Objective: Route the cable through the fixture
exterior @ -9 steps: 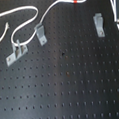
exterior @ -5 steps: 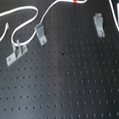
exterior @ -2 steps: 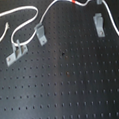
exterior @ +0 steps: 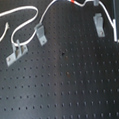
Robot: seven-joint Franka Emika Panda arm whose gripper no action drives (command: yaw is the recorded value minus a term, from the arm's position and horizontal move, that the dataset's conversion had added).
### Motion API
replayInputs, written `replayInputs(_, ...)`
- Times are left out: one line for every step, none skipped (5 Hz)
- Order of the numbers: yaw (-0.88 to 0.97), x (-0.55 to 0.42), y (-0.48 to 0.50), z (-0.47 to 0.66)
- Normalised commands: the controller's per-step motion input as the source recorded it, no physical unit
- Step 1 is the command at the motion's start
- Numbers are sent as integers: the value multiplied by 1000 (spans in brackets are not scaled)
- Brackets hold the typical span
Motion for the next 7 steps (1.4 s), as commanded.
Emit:
replayInputs(-37,-40,1,500)
replayInputs(0,-52,-4,17)
replayInputs(0,-242,170,-67)
replayInputs(0,-227,128,-1)
replayInputs(0,-39,10,1)
replayInputs(0,-251,241,94)
replayInputs(34,-278,302,135)
